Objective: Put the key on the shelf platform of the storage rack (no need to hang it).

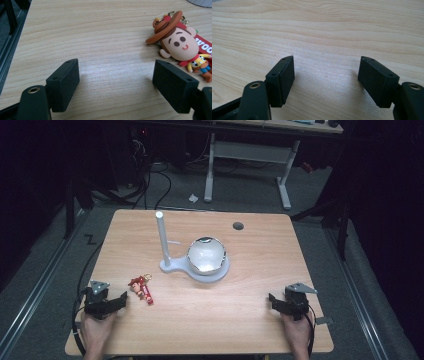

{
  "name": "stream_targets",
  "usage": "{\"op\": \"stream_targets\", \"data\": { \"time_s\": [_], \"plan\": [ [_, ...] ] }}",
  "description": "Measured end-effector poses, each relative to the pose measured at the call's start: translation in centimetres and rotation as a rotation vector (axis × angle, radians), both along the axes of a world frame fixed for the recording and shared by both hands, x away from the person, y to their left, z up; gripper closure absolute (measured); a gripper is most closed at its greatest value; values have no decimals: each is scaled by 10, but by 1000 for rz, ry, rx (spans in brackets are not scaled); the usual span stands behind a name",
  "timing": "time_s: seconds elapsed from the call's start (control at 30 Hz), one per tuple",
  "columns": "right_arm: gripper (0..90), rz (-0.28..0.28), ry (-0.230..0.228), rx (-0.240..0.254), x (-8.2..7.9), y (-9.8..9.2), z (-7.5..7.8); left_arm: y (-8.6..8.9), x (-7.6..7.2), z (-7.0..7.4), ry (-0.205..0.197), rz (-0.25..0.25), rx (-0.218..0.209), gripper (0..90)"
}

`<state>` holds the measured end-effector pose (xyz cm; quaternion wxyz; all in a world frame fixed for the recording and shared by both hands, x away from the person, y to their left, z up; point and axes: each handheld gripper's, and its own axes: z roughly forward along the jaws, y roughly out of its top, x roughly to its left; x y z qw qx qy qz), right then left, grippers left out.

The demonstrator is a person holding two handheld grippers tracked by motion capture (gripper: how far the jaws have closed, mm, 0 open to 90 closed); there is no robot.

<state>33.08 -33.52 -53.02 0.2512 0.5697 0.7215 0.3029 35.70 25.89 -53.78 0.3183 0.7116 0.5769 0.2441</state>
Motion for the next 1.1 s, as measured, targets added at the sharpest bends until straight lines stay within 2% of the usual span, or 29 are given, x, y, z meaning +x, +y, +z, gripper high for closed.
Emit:
{"op": "stream_targets", "data": {
  "time_s": [0.1, 0.43, 0.57, 0.73, 0.9, 1.1],
  "plan": [
    [299, -1, 1, 0, 0, 0, 0, 1, 0, 0, -3, -6, 0, 236],
    [298, -2, 1, -1, 0, 0, 0, 8, -5, 2, -7, -2, -51, 231],
    [299, -2, 1, -1, 0, 0, 0, 9, -8, 4, -3, -14, -36, 216],
    [298, -1, 1, 0, 0, 0, 0, 9, -12, 7, -2, -19, -48, 201],
    [298, -1, 1, 0, 0, 0, 0, 3, -17, 14, -12, -39, -51, 186],
    [298, 0, 0, 0, 0, 0, 0, -8, -22, 23, -16, -68, -83, 163]
  ]
}}
